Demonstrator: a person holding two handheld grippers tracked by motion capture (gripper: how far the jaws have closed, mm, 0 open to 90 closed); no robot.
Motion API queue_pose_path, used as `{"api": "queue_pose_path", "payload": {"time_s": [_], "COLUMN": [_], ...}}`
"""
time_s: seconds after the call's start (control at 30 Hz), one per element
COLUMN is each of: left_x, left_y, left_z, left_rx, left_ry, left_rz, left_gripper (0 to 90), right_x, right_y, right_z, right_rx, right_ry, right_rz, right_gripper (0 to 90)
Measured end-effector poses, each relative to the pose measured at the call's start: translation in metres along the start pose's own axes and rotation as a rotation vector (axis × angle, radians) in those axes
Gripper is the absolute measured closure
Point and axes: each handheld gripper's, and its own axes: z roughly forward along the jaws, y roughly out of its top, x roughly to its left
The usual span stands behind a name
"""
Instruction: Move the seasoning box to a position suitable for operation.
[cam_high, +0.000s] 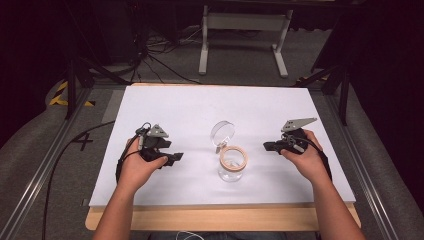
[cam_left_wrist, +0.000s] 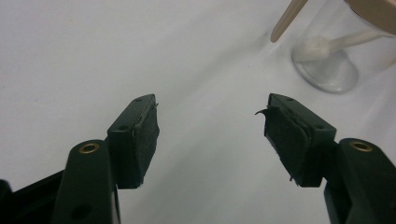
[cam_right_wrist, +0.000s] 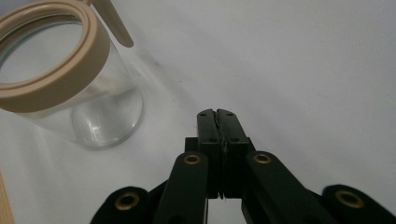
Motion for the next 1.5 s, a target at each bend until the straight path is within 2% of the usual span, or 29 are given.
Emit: {"api": "queue_pose_path", "payload": {"time_s": [0.17, 0.4, 0.6, 0.87, 1.03, 1.27, 1.5], "left_x": [0.001, -0.003, -0.005, -0.009, -0.013, -0.015, -0.015], "left_y": [0.000, 0.006, 0.009, 0.012, 0.013, 0.014, 0.013], "left_z": [-0.002, -0.003, -0.007, -0.002, 0.000, 0.003, 0.003], "left_rx": [0.004, 0.004, 0.007, 0.019, 0.030, 0.030, 0.031], "left_ry": [0.002, -0.034, -0.033, -0.046, -0.051, -0.061, -0.058], "left_rz": [-0.018, -0.001, 0.002, 0.021, 0.035, 0.042, 0.042], "left_gripper": [36.2, 36.8, 38.4, 38.4, 38.3, 37.9, 37.7], "right_x": [0.002, 0.005, 0.012, 0.023, 0.032, 0.040, 0.042], "right_y": [0.000, 0.002, 0.005, 0.010, 0.012, 0.012, 0.011], "right_z": [0.001, 0.005, 0.012, 0.027, 0.037, 0.045, 0.048], "right_rx": [-0.008, -0.010, -0.019, -0.010, 0.002, 0.042, 0.085], "right_ry": [0.004, 0.028, 0.062, 0.085, 0.119, 0.131, 0.120], "right_rz": [-0.001, -0.012, -0.044, -0.075, -0.092, -0.112, -0.119], "right_gripper": [90.0, 90.0, 90.0, 90.0, 90.0, 90.0, 90.0]}}
